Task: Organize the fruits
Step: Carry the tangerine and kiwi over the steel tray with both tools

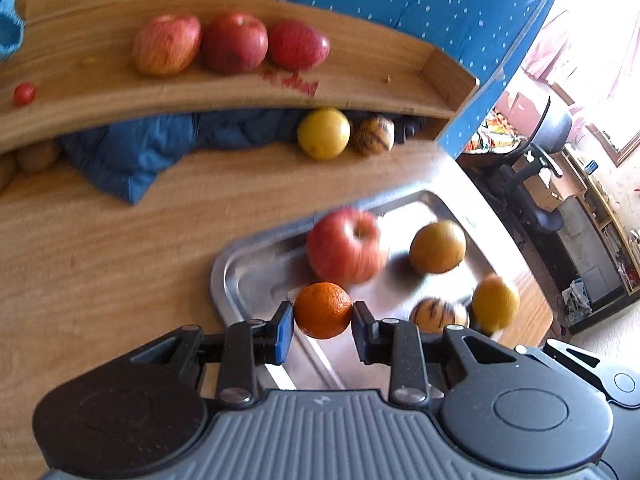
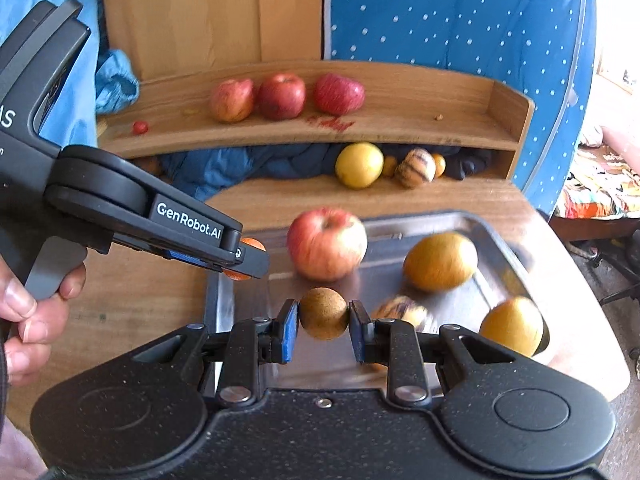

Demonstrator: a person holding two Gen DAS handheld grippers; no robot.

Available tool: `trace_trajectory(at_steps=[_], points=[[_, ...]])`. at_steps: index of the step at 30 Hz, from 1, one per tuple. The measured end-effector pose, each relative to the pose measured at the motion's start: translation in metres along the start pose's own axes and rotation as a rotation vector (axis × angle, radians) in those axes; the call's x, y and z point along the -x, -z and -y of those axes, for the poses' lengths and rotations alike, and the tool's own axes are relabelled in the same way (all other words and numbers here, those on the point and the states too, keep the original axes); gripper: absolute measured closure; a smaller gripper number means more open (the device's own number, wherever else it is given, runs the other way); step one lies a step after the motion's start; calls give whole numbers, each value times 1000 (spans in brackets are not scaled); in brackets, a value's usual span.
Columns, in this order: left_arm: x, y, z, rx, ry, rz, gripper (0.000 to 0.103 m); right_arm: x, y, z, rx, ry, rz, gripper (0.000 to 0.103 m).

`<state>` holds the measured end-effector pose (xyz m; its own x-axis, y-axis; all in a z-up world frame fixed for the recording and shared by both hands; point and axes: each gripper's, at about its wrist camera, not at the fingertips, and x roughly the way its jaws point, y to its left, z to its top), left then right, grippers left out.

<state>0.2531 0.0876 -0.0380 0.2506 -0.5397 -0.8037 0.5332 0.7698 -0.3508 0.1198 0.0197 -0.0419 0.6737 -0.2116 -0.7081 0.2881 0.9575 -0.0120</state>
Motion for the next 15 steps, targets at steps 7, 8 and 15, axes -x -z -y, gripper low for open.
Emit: trace_trajectory(at_steps=[7, 8, 15], points=[[-3, 25, 6, -8, -12, -50, 69, -6, 24, -4, 0, -2, -62, 74], [-3, 27, 8, -15, -16, -57, 69, -8, 27, -5, 6, 2, -70, 74], [-11, 37, 15, -44, -29, -96, 69, -18, 35, -7, 26, 14, -111, 74]])
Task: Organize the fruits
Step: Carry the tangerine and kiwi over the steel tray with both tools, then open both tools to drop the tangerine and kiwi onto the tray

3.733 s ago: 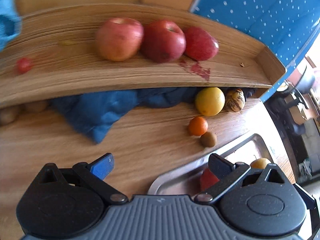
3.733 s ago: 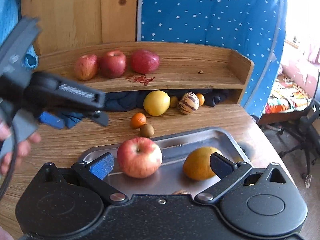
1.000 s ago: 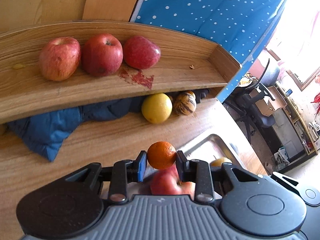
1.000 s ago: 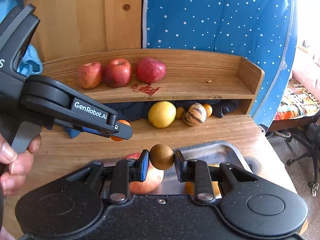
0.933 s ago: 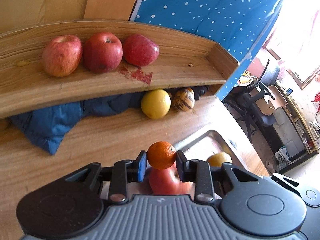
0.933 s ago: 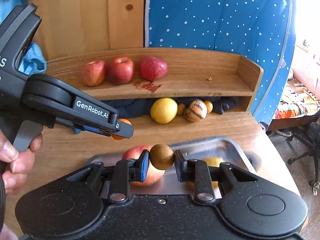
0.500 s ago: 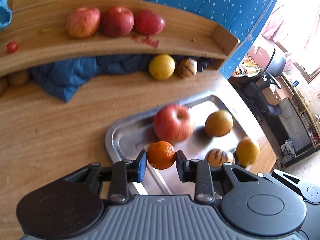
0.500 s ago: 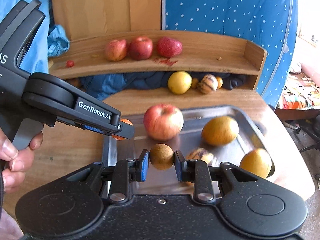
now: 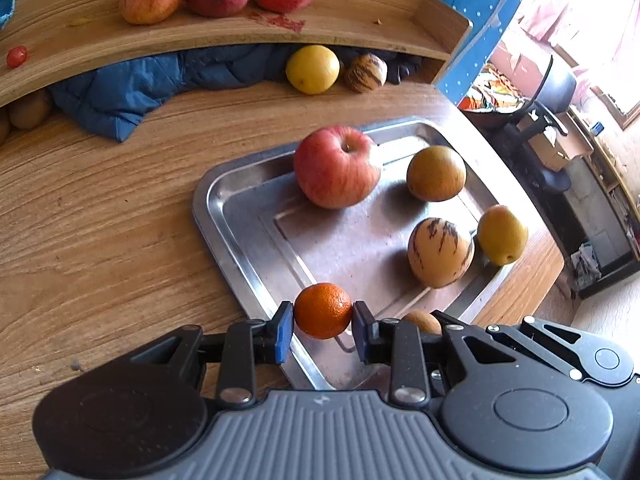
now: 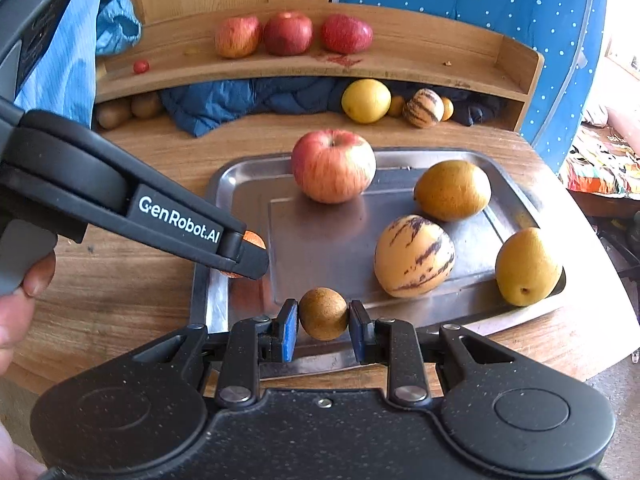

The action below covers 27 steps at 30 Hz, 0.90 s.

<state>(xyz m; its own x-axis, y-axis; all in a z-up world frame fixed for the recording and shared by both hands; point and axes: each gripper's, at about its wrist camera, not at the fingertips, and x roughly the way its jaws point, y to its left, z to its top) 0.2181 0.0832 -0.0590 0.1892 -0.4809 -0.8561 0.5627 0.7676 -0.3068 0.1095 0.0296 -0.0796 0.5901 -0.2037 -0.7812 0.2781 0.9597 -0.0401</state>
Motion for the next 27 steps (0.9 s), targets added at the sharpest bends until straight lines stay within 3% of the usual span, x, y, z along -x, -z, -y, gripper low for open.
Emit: trace_trajectory(at_steps=[11, 16, 17, 21, 23, 27], points=[[-2, 0, 0, 1, 0, -24, 68, -5, 0, 1, 0, -9, -20, 73], [3, 0, -5, 46, 25, -24, 53, -1, 1, 2, -11, -4, -19, 69], [5, 0, -5, 46, 23, -21, 51, 1, 1, 3, -15, -4, -17, 65], [16, 2, -7, 53, 12, -4, 28, 12, 3, 4, -37, -13, -3, 50], [22, 5, -8, 60, 3, 5, 18, 18, 5, 5, -48, -10, 2, 33], [32, 11, -15, 99, -29, 19, 4, 30, 9, 7, -71, -9, 13, 13]])
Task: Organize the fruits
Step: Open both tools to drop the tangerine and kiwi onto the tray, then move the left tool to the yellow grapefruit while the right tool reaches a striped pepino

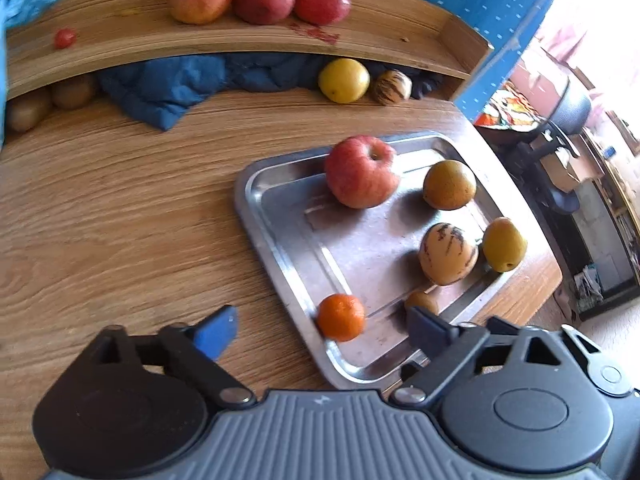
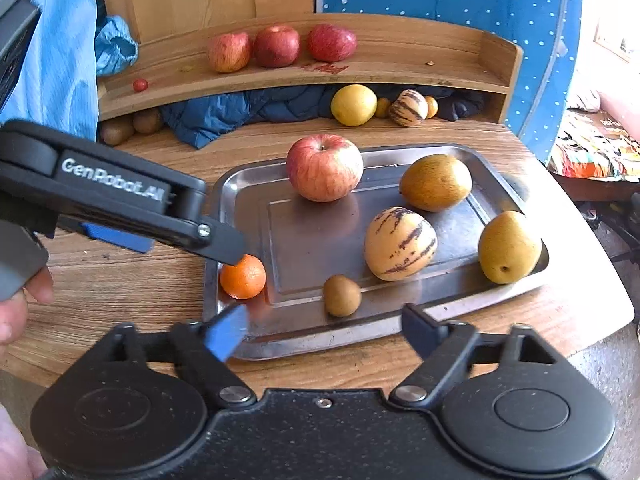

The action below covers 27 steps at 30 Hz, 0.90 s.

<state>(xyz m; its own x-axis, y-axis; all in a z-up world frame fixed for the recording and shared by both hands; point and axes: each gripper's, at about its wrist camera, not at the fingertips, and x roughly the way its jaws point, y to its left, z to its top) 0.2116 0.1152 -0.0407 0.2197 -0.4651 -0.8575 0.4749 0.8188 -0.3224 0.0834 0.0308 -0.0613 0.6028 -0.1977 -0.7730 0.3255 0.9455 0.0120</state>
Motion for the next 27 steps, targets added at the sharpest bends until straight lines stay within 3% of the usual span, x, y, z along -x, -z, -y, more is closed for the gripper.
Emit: trace_trajectory(at_steps=[4, 9, 16, 27], points=[[7, 7, -8, 46, -53, 1, 1, 10, 5, 1, -9, 21, 1, 2], [8, 17, -14, 53, -168, -37, 1, 17, 15, 3, -16, 42, -17, 1], [14, 31, -17, 70, -248, -64, 1, 30, 28, 11, -35, 59, -13, 1], [27, 17, -8, 80, -250, -8, 1, 51, 25, 31, -59, 103, 88, 1]])
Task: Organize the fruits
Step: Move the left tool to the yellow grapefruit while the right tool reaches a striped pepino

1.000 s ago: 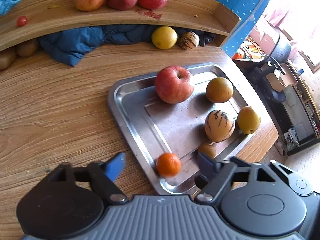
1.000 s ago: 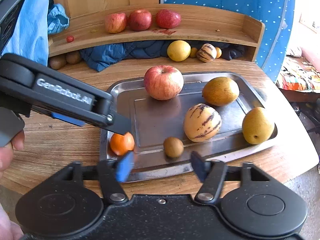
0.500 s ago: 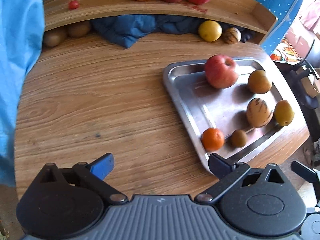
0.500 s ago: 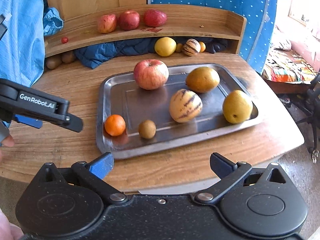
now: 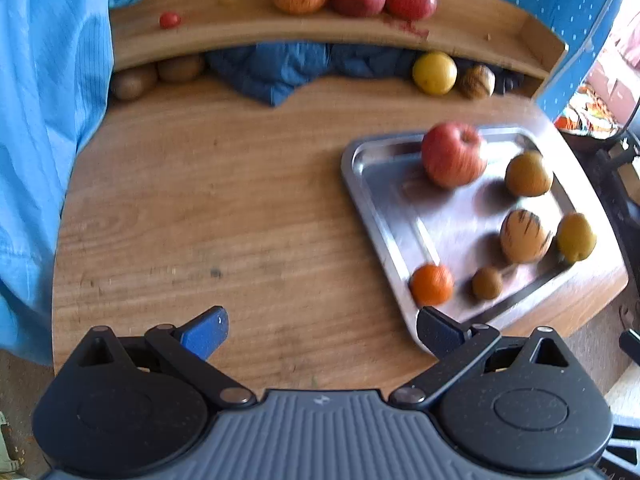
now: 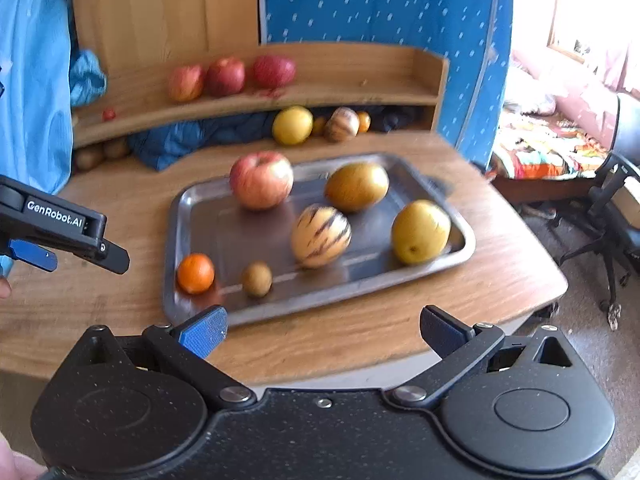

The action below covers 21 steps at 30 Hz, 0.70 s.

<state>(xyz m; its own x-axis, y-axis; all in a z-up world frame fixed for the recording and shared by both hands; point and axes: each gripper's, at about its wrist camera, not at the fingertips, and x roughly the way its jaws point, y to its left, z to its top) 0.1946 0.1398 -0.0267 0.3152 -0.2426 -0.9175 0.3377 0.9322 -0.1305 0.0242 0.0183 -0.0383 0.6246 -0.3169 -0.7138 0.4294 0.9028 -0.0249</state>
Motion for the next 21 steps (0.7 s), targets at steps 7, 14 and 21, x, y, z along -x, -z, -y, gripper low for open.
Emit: trace_trajectory(at_steps=[7, 14, 21], points=[[1, -34, 15, 17, 21, 68, 1, -3, -13, 13, -6, 5, 102, 1], [-22, -80, 40, 41, 73, 98, 1, -28, -37, 42, -34, 28, 136, 1], [-54, -129, 69, 24, 125, 123, 1, -70, -70, 66, -64, 40, 122, 1]])
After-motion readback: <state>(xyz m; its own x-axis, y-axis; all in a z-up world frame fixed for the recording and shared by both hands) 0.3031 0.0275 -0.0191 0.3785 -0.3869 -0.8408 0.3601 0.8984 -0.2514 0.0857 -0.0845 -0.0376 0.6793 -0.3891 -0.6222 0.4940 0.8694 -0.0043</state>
